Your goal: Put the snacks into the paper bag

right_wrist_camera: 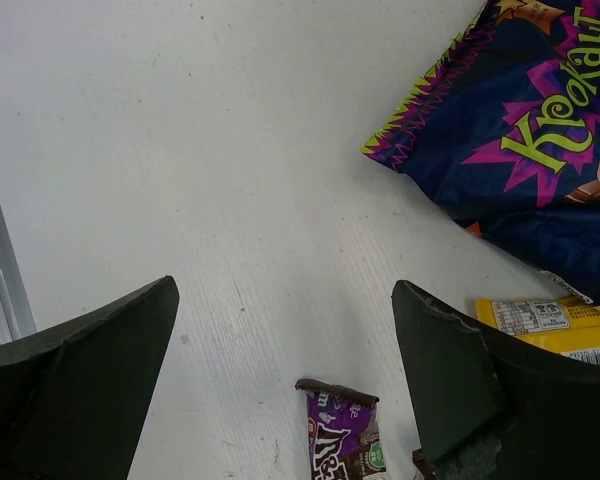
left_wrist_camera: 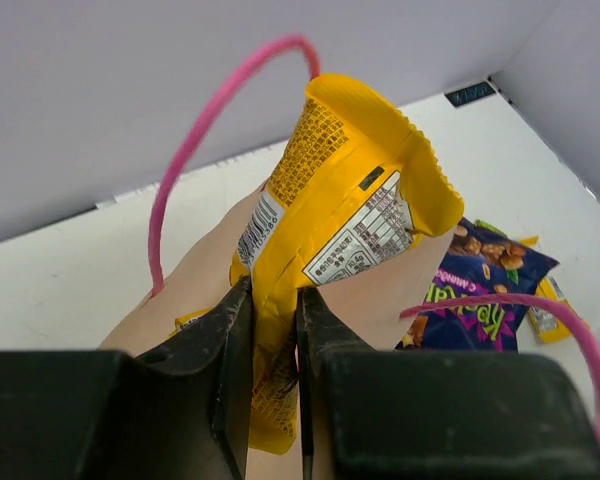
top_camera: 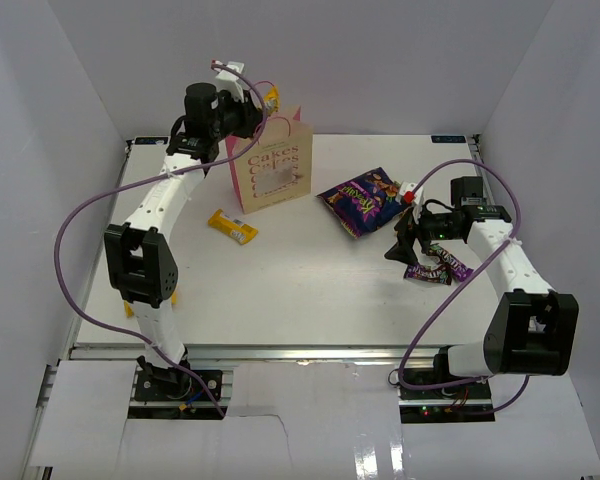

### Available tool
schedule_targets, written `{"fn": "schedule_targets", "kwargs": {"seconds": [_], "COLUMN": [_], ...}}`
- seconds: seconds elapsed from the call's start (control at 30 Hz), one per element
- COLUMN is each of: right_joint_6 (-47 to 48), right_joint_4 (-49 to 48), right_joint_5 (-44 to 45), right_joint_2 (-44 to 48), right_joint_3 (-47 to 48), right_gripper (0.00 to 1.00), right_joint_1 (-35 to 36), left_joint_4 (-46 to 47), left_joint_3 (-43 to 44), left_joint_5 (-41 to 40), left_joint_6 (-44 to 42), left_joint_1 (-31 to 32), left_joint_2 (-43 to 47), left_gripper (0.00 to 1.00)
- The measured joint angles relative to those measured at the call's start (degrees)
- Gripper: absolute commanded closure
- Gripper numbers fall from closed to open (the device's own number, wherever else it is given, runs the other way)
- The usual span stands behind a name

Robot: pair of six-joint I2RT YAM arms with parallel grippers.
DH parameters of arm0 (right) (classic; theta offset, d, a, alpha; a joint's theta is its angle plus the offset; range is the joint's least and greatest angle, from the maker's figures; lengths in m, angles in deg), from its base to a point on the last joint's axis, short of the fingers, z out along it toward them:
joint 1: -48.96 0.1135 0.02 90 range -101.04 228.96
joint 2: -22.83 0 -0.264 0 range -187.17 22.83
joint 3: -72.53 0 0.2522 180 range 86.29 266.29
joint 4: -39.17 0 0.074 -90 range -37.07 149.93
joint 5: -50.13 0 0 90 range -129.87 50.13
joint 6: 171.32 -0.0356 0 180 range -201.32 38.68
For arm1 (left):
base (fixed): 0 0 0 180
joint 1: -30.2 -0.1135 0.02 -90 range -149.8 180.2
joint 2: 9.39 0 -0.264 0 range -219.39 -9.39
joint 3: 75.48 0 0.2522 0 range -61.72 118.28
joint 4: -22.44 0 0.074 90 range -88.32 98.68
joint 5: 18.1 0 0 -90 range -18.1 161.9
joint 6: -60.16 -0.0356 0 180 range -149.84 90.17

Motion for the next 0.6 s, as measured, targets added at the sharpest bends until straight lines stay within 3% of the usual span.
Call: {"fn": "schedule_targets", "kwargs": {"seconds": [0.2,0.3,0.33,0.37,0.53,0.6], "right_joint_6": [0.00,-0.02,-0.02,-0.09,-7.15,-12.57], "right_joint_4": [-0.04,-0.02,-0.07,-0.07,-2.29,-5.18], "right_joint_5": [-0.04,-0.04,-0.07,-0.07,0.92,1.77], "right_joint_2": [0.72,0.72,0.72,0.72,-1.44,-3.56], "right_joint_3": [-0.66,-0.87,-0.85,-0.85,0.57,2.27], "right_gripper": [0.07,0.07,0.07,0.06,0.03,0.03], "right_joint_1": [0.00,0.00,0.00,0.00,1.22,2.12], "left_joint_4": [-1.86,-1.53,-1.53,-1.53,-1.49,-1.46], "left_joint_3": [-0.09,-0.28,-0.46,-0.68,-1.05,-1.05], "left_joint_5": [-0.07,-0.42,-0.61,-0.83,-1.70,-1.95], "left_joint_6": [0.00,0.07,0.17,0.11,1.42,1.60], "left_joint_1": [1.33,1.09,1.07,1.05,0.96,0.96], "left_joint_2": [-0.90,-0.85,-0.85,-0.85,-0.81,-0.79], "left_gripper": [0.95,0.71,0.54,0.47,0.32,0.30]}}
